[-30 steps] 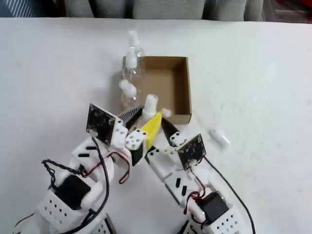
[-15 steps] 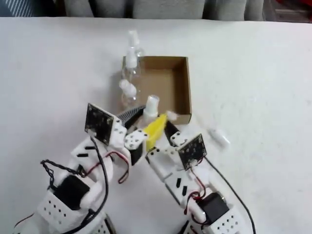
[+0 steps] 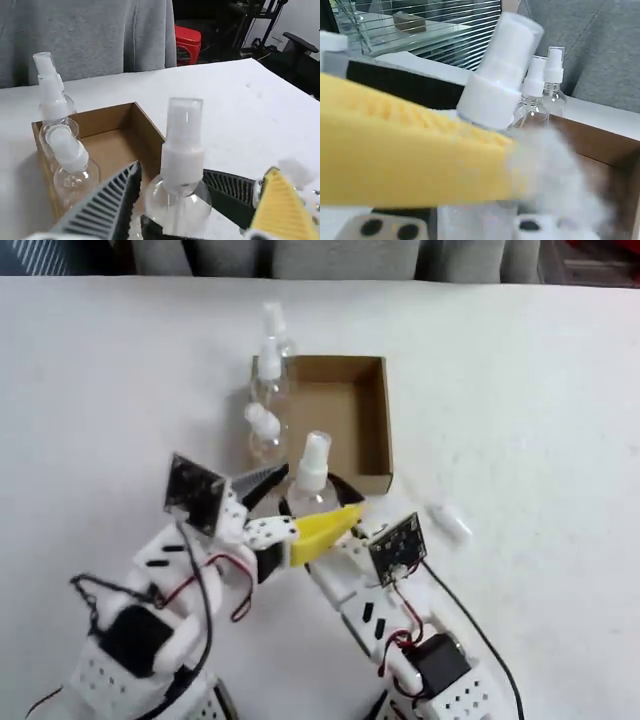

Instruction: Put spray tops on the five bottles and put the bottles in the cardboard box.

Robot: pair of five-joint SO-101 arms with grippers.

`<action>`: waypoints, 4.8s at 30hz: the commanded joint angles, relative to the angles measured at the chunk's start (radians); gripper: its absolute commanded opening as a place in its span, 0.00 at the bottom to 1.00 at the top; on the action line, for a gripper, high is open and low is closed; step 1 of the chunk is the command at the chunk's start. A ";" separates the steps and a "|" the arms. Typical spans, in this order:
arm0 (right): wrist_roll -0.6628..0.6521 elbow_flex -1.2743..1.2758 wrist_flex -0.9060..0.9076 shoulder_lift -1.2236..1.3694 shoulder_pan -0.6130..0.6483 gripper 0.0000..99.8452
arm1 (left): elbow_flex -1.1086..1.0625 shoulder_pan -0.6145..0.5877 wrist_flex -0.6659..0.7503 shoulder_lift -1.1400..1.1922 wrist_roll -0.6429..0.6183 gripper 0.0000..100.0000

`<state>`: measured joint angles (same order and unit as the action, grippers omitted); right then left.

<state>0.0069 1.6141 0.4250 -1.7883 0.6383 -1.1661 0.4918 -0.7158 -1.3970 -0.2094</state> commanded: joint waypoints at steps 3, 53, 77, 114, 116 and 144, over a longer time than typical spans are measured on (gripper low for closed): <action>0.008 -0.017 -0.007 -0.012 -0.051 0.02 | 0.137 -0.007 -0.219 -0.199 0.046 0.36; 0.009 -0.548 -0.763 1.089 -0.367 0.02 | -0.531 -0.398 -0.138 -0.346 0.084 0.02; 0.009 -1.059 -0.987 1.949 -0.427 0.02 | -0.531 -0.401 -0.157 -0.341 0.084 0.02; 0.009 -1.424 -1.058 2.442 -0.456 0.02 | -0.531 -0.401 -0.157 -0.341 0.084 0.02; 0.008 -1.393 -1.086 2.439 -0.453 0.02 | -0.531 -0.401 -0.157 -0.341 0.084 0.02; 0.006 -1.186 -1.112 2.350 -0.412 0.02 | -0.531 -0.403 -0.157 -0.341 0.084 0.02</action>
<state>0.0130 0.4143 -0.6905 0.5884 0.2025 -1.6985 0.0974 -0.8753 -1.7331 -0.1389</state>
